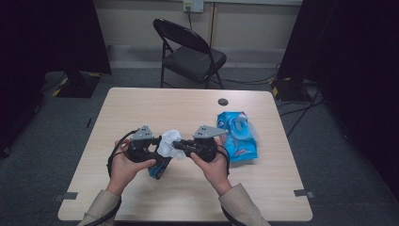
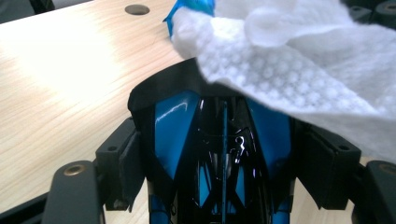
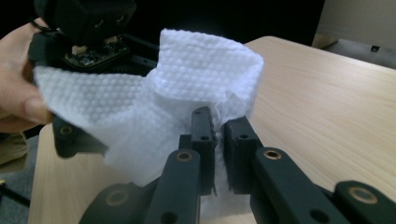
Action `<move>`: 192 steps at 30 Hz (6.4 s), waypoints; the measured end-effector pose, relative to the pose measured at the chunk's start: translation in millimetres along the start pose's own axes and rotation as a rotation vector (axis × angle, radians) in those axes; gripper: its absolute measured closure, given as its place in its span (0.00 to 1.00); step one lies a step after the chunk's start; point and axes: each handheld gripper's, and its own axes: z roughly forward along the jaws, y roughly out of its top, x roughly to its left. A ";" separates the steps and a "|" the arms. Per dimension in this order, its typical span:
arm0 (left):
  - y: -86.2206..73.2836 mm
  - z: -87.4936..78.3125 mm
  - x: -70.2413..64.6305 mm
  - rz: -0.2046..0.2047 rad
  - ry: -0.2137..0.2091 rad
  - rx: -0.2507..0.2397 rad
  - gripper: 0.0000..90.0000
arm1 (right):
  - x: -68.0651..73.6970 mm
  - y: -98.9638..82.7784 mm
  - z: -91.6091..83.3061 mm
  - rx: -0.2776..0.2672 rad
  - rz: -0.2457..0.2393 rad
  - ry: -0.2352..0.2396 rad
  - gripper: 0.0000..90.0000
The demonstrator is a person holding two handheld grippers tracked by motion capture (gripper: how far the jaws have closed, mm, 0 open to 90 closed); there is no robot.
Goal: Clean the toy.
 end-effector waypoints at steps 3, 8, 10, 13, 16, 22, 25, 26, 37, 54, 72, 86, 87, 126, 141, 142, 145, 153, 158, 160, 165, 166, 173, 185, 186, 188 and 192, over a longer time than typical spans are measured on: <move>-1.1 0.0 0.8 0.003 0.000 0.004 0.28 | 0.0 0.2 2.6 0.001 0.001 -0.008 0.94; -0.6 -0.9 1.0 -0.010 -0.008 -0.010 0.28 | -3.6 1.6 6.1 0.011 -0.004 -0.043 0.94; 0.2 -2.2 1.4 -0.011 -0.015 -0.015 0.28 | -5.3 1.2 6.4 0.018 -0.006 -0.044 0.94; 0.6 -1.8 0.9 -0.007 -0.011 -0.011 0.28 | -6.1 -1.0 7.4 0.026 -0.014 -0.040 0.94; -1.0 0.6 0.6 -0.014 -0.023 -0.008 0.28 | -5.8 -1.6 9.2 0.035 -0.016 -0.053 0.94; 0.3 3.4 -4.0 -0.001 -0.039 0.001 0.28 | -10.1 1.3 16.2 0.047 -0.009 -0.071 0.94; 0.0 3.2 -3.2 -0.005 -0.051 -0.003 0.28 | -13.8 3.4 19.4 0.054 0.002 -0.061 0.93; -0.1 3.3 -3.6 -0.006 -0.052 -0.003 0.28 | -15.0 3.7 20.7 0.058 0.003 -0.062 0.93; -1.0 -1.9 0.8 -0.013 -0.039 -0.019 0.28 | -24.2 -1.3 19.5 0.051 0.034 -0.079 0.93; 2.5 -3.6 -1.4 -0.001 -0.018 -0.025 0.28 | -16.9 -14.4 18.3 0.042 0.039 -0.053 0.93; 1.3 -5.8 1.3 -0.003 0.003 -0.030 0.28 | 2.3 -27.4 35.4 0.085 0.004 -0.040 0.93; 2.3 -6.7 1.4 0.001 0.012 -0.038 0.28 | 15.3 -45.3 48.9 0.117 0.001 -0.013 0.93; 2.4 -6.9 1.5 0.000 0.011 -0.042 0.28 | 16.3 -46.7 49.9 0.117 0.001 -0.011 0.93; 1.8 -10.0 4.6 -0.012 0.024 -0.050 0.28 | -9.9 -46.9 33.6 0.075 0.082 -0.043 0.92; -0.7 -4.2 1.9 -0.012 0.004 -0.029 0.28 | -28.7 -20.2 13.9 0.005 0.083 -0.093 0.92; -0.7 -3.5 1.5 -0.010 0.002 -0.030 0.28 | -28.4 -18.9 13.6 0.003 0.081 -0.093 0.92; -0.3 -2.3 0.0 -0.007 -0.003 -0.020 0.28 | -27.1 -16.2 15.8 -0.001 0.077 -0.090 0.92; -2.1 0.4 -1.0 -0.009 -0.013 -0.015 0.28 | -16.8 -16.9 28.0 0.005 0.072 -0.058 0.92; -2.3 0.1 -0.7 -0.013 -0.010 -0.013 0.28 | -15.7 -19.6 32.5 0.008 0.085 -0.050 0.92; -1.7 0.0 -0.9 -0.011 -0.010 -0.017 0.28 | -15.2 -20.9 33.5 0.016 0.083 -0.047 0.92; -0.6 -1.5 -0.4 -0.010 -0.004 -0.021 0.28 | -11.8 -26.0 37.3 0.034 0.071 -0.035 0.92; -0.7 -1.7 -0.2 -0.011 -0.005 -0.023 0.28 | -10.9 -27.1 38.0 0.037 0.070 -0.031 0.92; -1.5 -2.7 1.1 -0.014 0.001 -0.024 0.28 | -6.5 -36.4 43.7 0.044 0.088 -0.008 0.92; -1.0 -6.0 3.0 -0.020 0.010 -0.037 0.28 | 11.1 -56.1 60.1 0.096 0.063 0.035 0.92; -1.0 -6.4 3.3 -0.022 0.012 -0.037 0.28 | 12.1 -57.0 60.9 0.099 0.063 0.037 0.92; -0.5 -7.1 3.8 -0.019 0.015 -0.038 0.28 | 14.2 -59.5 62.7 0.105 0.058 0.042 0.92; 0.4 -8.4 3.6 -0.023 0.017 -0.046 0.28 | 18.9 -64.5 66.8 0.123 0.047 0.058 0.92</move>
